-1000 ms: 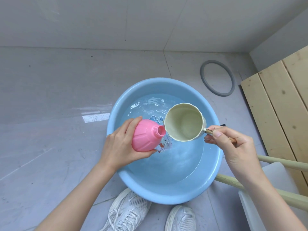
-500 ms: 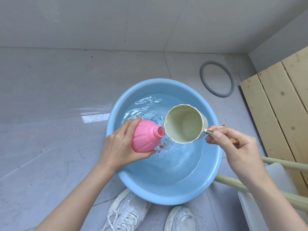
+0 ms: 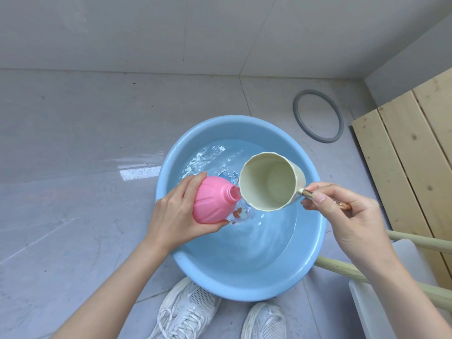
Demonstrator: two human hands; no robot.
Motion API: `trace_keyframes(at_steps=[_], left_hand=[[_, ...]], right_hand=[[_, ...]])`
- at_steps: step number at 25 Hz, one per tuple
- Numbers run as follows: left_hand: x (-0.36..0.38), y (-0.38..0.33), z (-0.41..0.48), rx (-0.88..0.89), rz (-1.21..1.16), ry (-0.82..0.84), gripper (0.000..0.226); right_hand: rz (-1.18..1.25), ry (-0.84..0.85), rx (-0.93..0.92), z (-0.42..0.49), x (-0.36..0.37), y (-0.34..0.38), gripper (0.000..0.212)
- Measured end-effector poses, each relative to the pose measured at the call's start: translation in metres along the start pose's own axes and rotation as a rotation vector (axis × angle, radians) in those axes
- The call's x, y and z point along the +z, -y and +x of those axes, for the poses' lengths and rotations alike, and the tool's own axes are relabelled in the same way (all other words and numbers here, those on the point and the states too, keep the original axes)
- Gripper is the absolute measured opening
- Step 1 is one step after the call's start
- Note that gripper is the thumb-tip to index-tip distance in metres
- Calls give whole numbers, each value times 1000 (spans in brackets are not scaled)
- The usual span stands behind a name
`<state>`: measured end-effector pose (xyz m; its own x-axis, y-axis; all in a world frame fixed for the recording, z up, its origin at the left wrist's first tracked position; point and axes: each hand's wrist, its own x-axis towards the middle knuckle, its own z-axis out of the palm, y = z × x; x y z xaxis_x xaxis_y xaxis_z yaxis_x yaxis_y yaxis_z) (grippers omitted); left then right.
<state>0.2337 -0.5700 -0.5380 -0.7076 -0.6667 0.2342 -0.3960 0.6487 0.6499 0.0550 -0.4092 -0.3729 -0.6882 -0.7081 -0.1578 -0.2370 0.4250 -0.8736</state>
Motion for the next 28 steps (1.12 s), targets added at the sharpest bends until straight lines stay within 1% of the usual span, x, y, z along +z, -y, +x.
trace_keyframes(at_steps=[3,4,5,8,10,13,14,15,17,18,20,21,24,25,28], left_hand=[[-1,-1,0,1,-7,-9,99],[-1,-1,0,2,-9,-11,99],[-2,-2,0,1,-10,-11,99],[-2,-2,0,3,-10,-12,99],[-1,-2,0,5,-8,-16,99],[-1,-2,0,6,-12,-14,98],[-1,-1,0,7,-12,-15,98],[-2,-1,0,9,-12,-16,98],[-2,-1,0,6,-11,-15,98],[-2,-1,-1,3,-12,-16,98],[-1,-1,-1,-1,-16,-16,97],[-1,-2,0,-1,-17,-16,97],[-1,-2,0,-1,-19,-20,97],[-1,-2,0,-2,-18,-21,97],[-1,-2,-1,1,-14,-23,97]], right_hand=[[-14,4,-5,0,0,1,52],[-18,3,-6,0,0,2,53],[-22,-2,-6,0,0,3,51],[-31,-7,3,0,0,3,30],[-38,-7,3,0,0,3,29],[-50,-4,-13,-1,1,8,52],[-58,-5,-14,-1,1,8,54],[-61,-6,-14,0,1,8,52],[-66,-4,-14,0,1,8,40],[-69,2,-16,0,1,8,39],[-75,12,-26,0,1,10,48],[-76,9,-30,0,1,11,47],[-52,4,-33,0,1,12,26],[-52,5,-35,0,1,12,25],[-64,10,-50,0,1,12,30]])
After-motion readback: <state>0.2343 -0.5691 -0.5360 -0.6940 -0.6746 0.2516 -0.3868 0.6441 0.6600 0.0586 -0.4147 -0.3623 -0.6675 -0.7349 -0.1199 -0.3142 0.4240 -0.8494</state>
